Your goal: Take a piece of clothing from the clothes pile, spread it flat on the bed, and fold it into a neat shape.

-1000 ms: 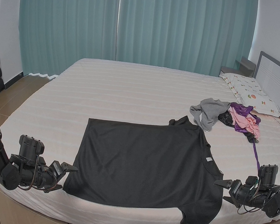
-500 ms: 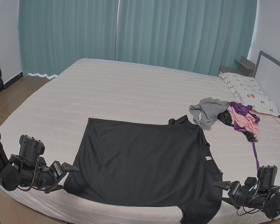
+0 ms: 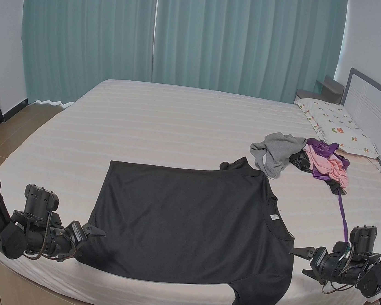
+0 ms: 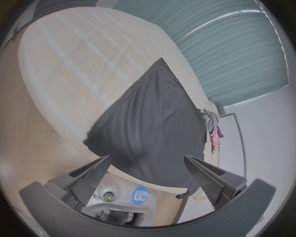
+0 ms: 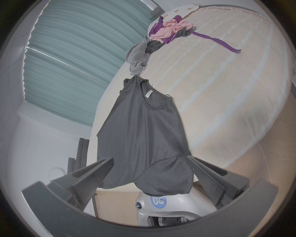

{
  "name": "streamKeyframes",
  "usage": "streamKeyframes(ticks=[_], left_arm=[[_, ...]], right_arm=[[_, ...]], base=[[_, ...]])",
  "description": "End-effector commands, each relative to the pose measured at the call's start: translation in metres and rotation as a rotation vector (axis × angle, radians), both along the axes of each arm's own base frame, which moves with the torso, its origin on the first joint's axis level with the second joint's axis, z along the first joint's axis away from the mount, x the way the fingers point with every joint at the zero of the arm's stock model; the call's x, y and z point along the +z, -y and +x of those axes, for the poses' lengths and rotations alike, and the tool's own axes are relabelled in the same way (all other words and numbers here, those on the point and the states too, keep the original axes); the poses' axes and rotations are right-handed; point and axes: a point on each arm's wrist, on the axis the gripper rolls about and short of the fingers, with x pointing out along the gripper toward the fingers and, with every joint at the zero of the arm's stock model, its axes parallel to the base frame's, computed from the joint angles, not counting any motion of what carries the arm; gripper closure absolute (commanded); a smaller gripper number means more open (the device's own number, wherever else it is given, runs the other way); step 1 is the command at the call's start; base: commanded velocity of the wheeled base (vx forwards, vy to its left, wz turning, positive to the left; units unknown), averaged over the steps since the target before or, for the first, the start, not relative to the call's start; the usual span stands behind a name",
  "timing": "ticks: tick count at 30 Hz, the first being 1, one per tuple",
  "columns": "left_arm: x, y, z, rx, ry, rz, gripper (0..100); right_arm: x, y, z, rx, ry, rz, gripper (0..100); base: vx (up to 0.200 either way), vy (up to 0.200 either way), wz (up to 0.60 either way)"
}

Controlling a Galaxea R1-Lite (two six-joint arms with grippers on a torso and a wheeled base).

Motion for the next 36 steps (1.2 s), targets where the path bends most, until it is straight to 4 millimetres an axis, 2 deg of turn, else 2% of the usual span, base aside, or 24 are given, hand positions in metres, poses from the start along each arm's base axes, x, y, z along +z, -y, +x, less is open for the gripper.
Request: streamKeyframes(ticks=[1,8,19,25,35,36], left_arm=[[-0.006,-0.019,-0.004,0.008,-0.007,0.059,0],[-0.028,-0.025,-0.012,-0.051,-0.086,0.129,0],[-0.036,-0.024,-0.005,-0.030,-0.100,0.179,0],[-0.043,-0.010,0.003,-0.054,-0.099,0.231,0],[-0.044,-0.007,0.011,-0.053,-0.089,0.250,0],[-0.045,-0.007,0.011,-0.053,-0.090,0.250,100]], right_arm=[[-0.002,0.000,-0.001,0.003,-0.011,0.001,0],[-0.004,0.000,0.000,0.001,-0.017,0.000,0],[-0.005,0.000,0.000,0.001,-0.022,0.000,0],[-0.004,0.000,0.000,0.000,-0.002,-0.001,0],[-0.003,0.000,0.000,-0.001,0.012,-0.002,0],[-0.003,0.000,0.000,0.000,0.011,-0.001,0]], base=[[0.000,0.000,0.00],[0.000,0.000,0.00],[0.000,0.000,0.00],[0.000,0.000,0.00],[0.000,0.000,0.00],[0.000,0.000,0.00]])
